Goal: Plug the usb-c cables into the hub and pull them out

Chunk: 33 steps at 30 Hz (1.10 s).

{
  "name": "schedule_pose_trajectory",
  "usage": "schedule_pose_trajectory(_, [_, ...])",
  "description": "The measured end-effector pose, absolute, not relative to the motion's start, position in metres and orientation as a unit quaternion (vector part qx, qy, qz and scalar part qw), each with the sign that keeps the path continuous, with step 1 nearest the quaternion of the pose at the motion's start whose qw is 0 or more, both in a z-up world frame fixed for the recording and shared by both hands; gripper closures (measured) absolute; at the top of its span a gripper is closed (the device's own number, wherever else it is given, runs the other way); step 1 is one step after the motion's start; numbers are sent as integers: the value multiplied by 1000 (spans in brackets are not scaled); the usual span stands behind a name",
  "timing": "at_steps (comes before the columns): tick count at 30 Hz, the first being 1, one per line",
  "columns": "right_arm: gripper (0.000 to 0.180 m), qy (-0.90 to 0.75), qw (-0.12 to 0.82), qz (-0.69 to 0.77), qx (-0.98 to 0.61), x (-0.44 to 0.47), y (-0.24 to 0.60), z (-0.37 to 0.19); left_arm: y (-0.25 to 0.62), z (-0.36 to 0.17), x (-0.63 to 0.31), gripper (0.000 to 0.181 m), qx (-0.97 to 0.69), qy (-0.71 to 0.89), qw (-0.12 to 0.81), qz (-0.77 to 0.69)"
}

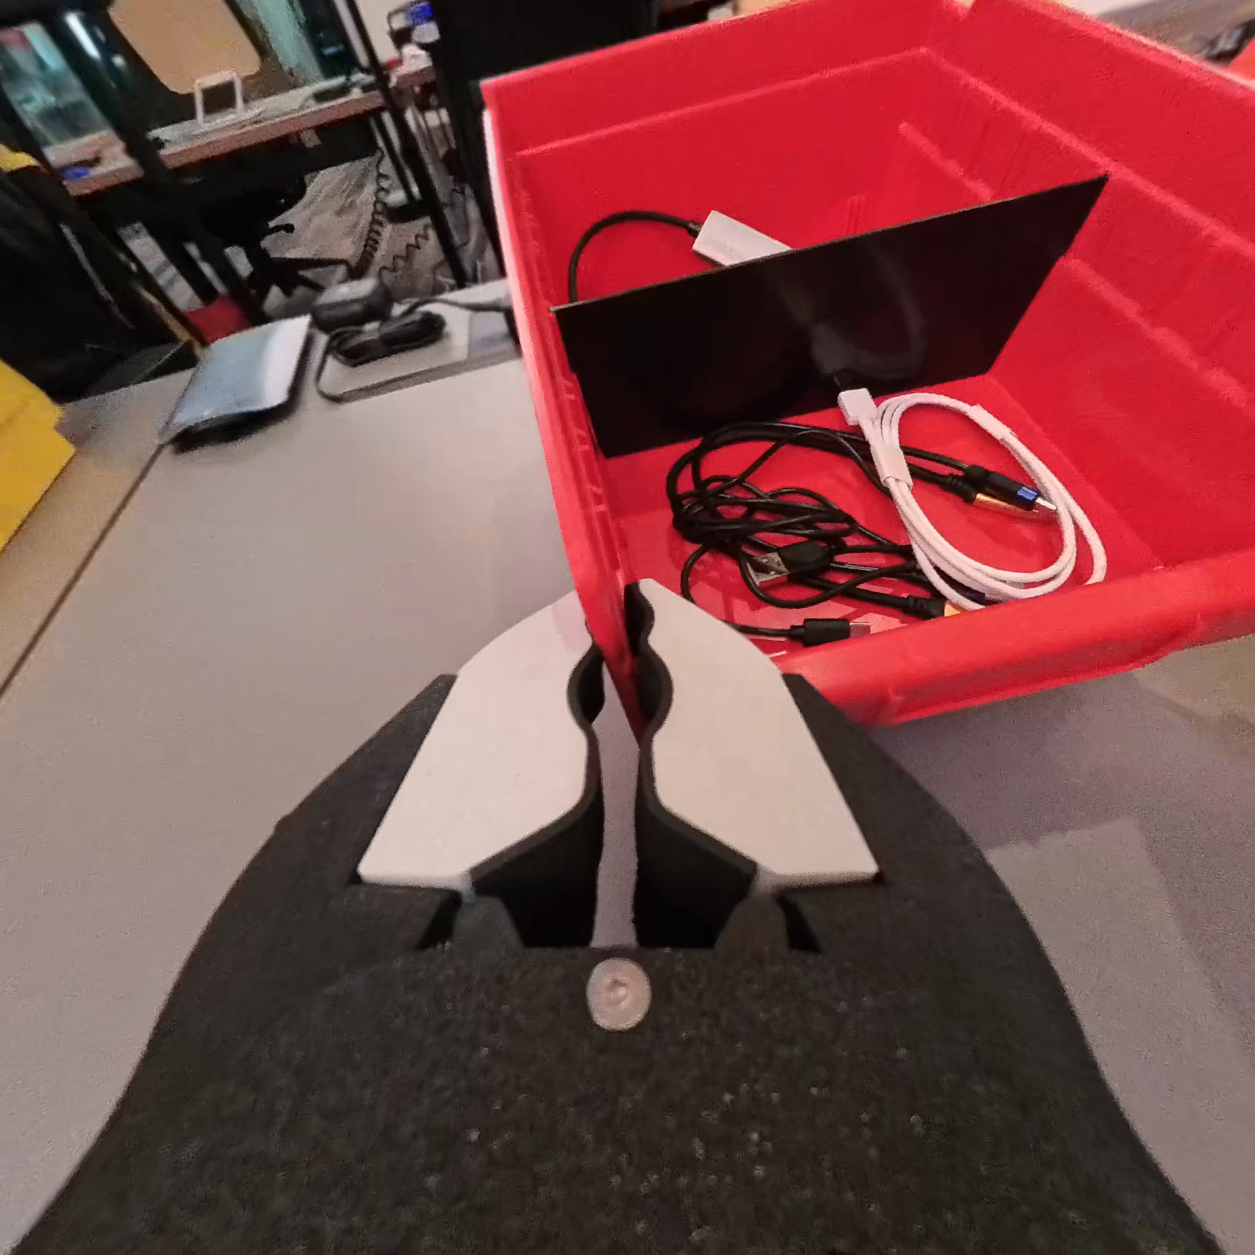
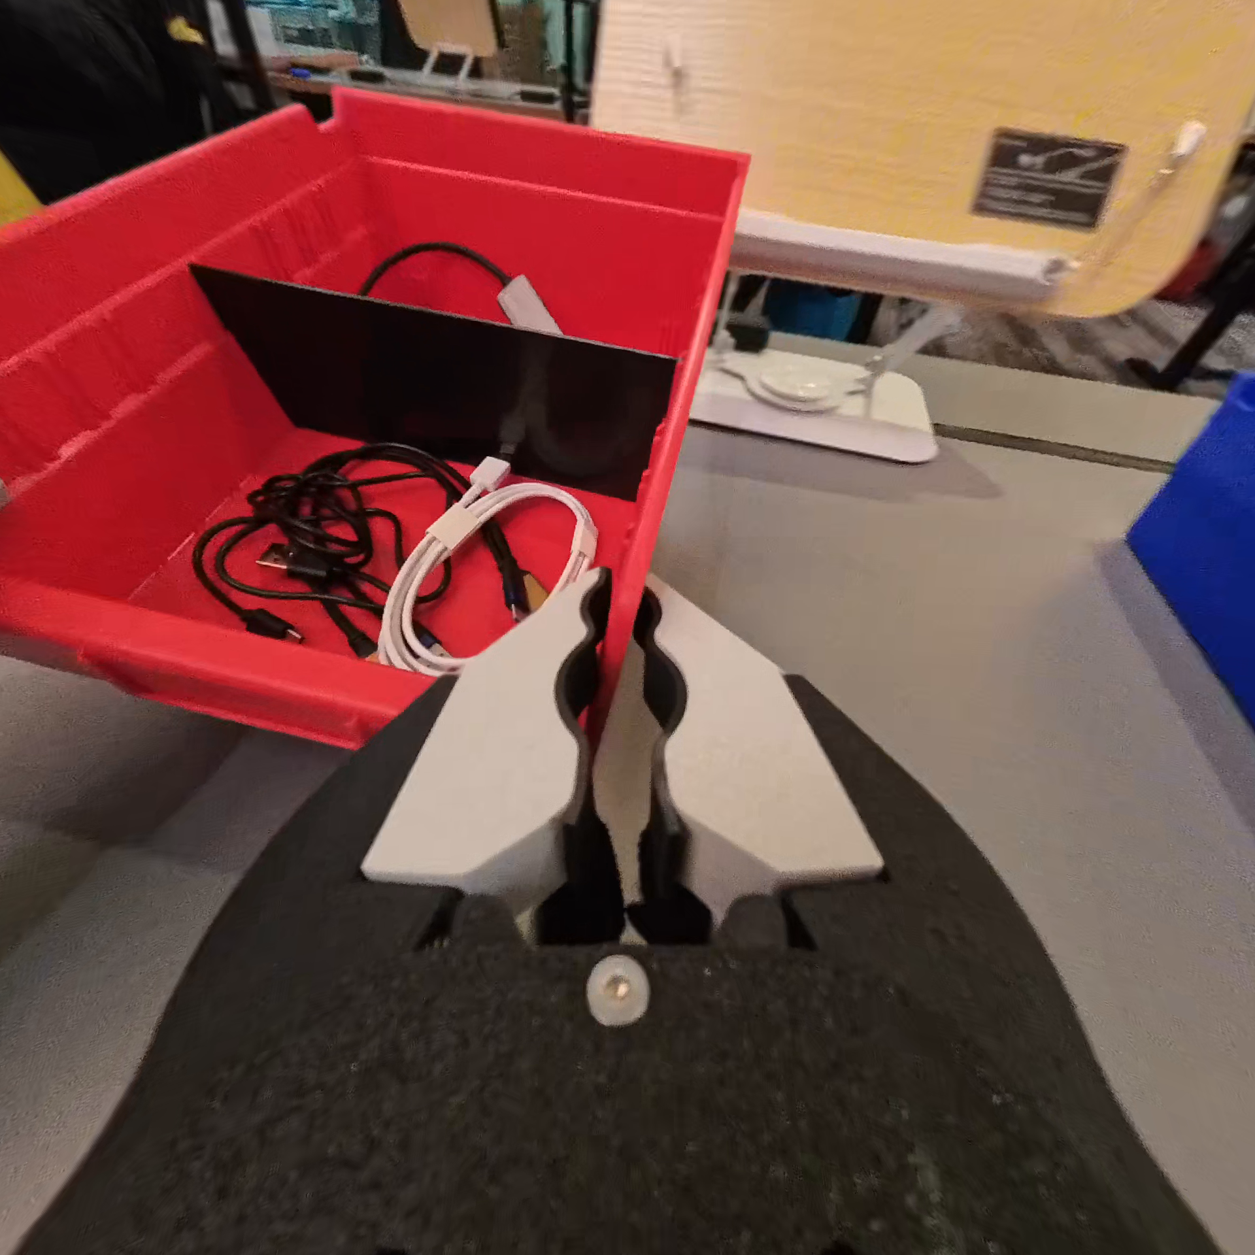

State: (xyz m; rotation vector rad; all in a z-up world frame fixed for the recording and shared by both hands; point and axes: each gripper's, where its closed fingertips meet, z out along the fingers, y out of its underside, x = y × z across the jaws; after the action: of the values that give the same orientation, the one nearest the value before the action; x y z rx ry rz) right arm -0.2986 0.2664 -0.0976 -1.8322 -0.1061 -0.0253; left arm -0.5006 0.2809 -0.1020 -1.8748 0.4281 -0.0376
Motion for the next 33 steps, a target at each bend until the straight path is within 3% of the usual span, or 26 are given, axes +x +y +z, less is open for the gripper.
schedule_pose_trajectory(9, [174, -62, 563, 26, -824, -382, 300, -132, 301, -140, -577, 178, -837, 141, 528, -23])
schedule_pose_trajectory(14, [163, -120, 552, 88, -821, -395, 295, -131, 306, -140, -584, 176, -849, 92, 519, -31])
schedule_pose_trajectory(18, [151, -179, 553, 187, -792, -381, 264, -103, 297, -121, -594, 155, -835, 71, 546, 6])
schedule_pose_trajectory(20, [145, -199, 558, 225, -774, -355, 241, -87, 289, -95, -604, 148, -811, 34, 584, 19])
schedule_pose_trajectory(22, [133, -197, 579, 223, -759, -311, 225, -75, 276, -58, -606, 158, -772, 14, 635, 19])
schedule_pose_trajectory(26, [130, -140, 604, 168, -766, -192, 209, -74, 250, -4, -551, 165, -729, 81, 677, -59])
schedule_pose_trajectory(33, [117, -3, 686, 135, -715, -14, 157, -66, 212, -51, -444, 162, -808, 110, 548, -185])
